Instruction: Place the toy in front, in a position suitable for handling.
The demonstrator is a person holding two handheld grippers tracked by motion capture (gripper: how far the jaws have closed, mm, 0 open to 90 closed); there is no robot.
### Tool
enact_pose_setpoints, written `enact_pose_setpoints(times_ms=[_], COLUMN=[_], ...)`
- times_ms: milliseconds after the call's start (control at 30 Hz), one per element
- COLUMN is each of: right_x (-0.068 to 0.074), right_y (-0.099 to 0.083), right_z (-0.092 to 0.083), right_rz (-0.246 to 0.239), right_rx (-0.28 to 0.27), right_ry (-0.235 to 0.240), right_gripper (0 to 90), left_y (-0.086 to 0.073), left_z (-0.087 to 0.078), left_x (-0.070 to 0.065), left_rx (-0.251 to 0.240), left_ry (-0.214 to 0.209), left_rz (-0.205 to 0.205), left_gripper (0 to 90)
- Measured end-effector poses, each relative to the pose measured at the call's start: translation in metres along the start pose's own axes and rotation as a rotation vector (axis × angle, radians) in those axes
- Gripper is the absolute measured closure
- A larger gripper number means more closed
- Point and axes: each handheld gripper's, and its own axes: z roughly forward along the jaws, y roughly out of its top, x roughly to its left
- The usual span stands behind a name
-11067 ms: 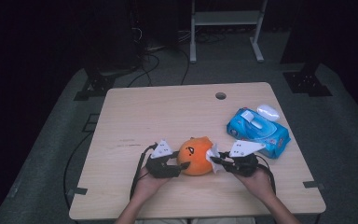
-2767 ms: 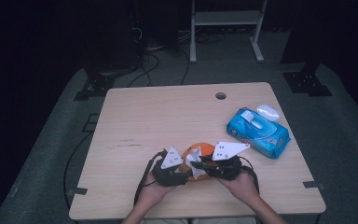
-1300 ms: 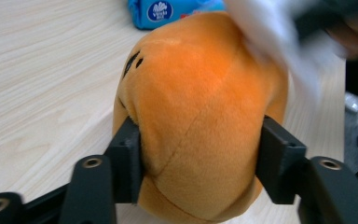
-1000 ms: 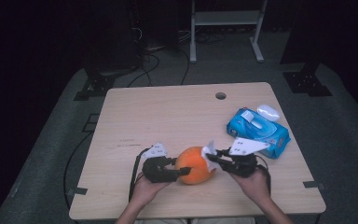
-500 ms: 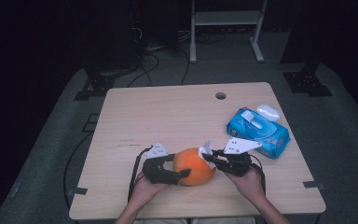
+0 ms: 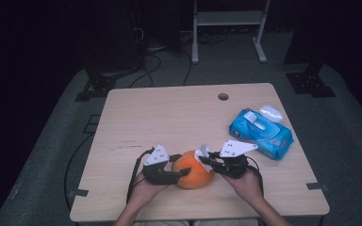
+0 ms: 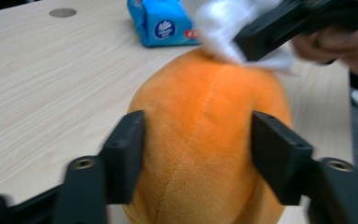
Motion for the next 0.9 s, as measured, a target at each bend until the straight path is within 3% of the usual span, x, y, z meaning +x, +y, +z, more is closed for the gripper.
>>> enact_pose_setpoints(times_ms=[100, 200, 400, 467, 533, 600, 667, 733, 800, 833, 900], right_x=[0.014, 0.023, -0.005, -0.010, -0.010, -0.011, -0.013, -0.010, -0.005, -0.004, -0.004], right_y=[0.005, 0.004, -0.002, -0.006, -0.007, -0.007, -0.008, -0.008, -0.007, -0.006, -0.004], right_z=[-0.002, 0.004, -0.001, -0.001, 0.000, 0.001, 0.002, 0.003, 0.004, 0.004, 0.003], right_rz=[-0.043, -0.097, -0.021, -0.001, 0.005, 0.015, 0.034, 0.034, 0.019, 0.014, 0.012], right_rx=[-0.008, 0.031, 0.009, 0.008, 0.006, 0.006, -0.002, 0.003, 0.003, 0.002, -0.003], right_ry=[0.053, 0.049, -0.013, -0.019, -0.026, -0.022, -0.014, -0.013, -0.016, -0.016, -0.011], right_gripper=[78.4, 78.4, 78.3, 78.3, 78.3, 78.3, 78.3, 78.2, 78.1, 78.1, 78.1], left_y=[-0.001, -0.002, 0.002, 0.004, 0.005, 0.004, 0.002, 0.001, 0.002, 0.003, 0.005], left_z=[-0.001, -0.002, -0.004, -0.007, -0.006, -0.002, 0.007, 0.011, 0.011, 0.009, 0.003], left_x=[0.007, 0.007, 0.004, 0.001, -0.003, -0.006, -0.009, -0.008, -0.008, -0.007, -0.003], left_rx=[-0.006, -0.006, -0.018, -0.040, -0.030, -0.001, 0.043, 0.051, 0.059, 0.060, 0.041], left_ry=[0.013, 0.010, 0.035, 0.034, 0.047, 0.042, 0.078, 0.076, 0.077, 0.066, 0.007], left_rz=[-0.028, -0.023, -0.007, 0.021, 0.067, 0.089, 0.098, 0.087, 0.097, 0.093, 0.041], left_gripper=[45.8, 45.6, 38.8, 31.9, 19.0, 15.1, 13.5, 18.5, 31.9, 40.5, 51.2])
